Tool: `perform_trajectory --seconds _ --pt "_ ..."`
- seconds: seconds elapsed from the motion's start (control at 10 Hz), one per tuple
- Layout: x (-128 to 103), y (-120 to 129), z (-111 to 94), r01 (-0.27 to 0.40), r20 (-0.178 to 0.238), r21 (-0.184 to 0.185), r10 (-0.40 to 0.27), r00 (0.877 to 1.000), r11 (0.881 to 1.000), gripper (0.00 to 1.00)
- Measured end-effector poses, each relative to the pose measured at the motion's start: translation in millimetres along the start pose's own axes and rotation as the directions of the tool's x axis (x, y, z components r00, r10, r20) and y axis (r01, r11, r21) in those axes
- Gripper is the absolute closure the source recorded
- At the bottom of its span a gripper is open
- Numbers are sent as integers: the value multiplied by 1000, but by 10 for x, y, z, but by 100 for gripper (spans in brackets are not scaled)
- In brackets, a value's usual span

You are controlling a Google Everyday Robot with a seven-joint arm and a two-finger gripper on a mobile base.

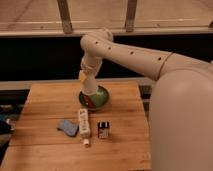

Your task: Place the ceramic cup over the eraser

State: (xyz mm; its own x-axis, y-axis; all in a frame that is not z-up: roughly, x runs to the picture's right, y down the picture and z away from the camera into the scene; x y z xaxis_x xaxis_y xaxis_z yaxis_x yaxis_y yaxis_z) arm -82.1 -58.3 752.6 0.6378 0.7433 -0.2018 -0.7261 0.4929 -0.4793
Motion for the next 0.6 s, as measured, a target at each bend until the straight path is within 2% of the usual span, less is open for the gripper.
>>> perform_trajectory --seconds 0.3,0.6 --pt "345 -116 -213 -76 -17 24 77 997 997 100" --pt "351 -102 -211 -77 -17 22 78 997 997 100"
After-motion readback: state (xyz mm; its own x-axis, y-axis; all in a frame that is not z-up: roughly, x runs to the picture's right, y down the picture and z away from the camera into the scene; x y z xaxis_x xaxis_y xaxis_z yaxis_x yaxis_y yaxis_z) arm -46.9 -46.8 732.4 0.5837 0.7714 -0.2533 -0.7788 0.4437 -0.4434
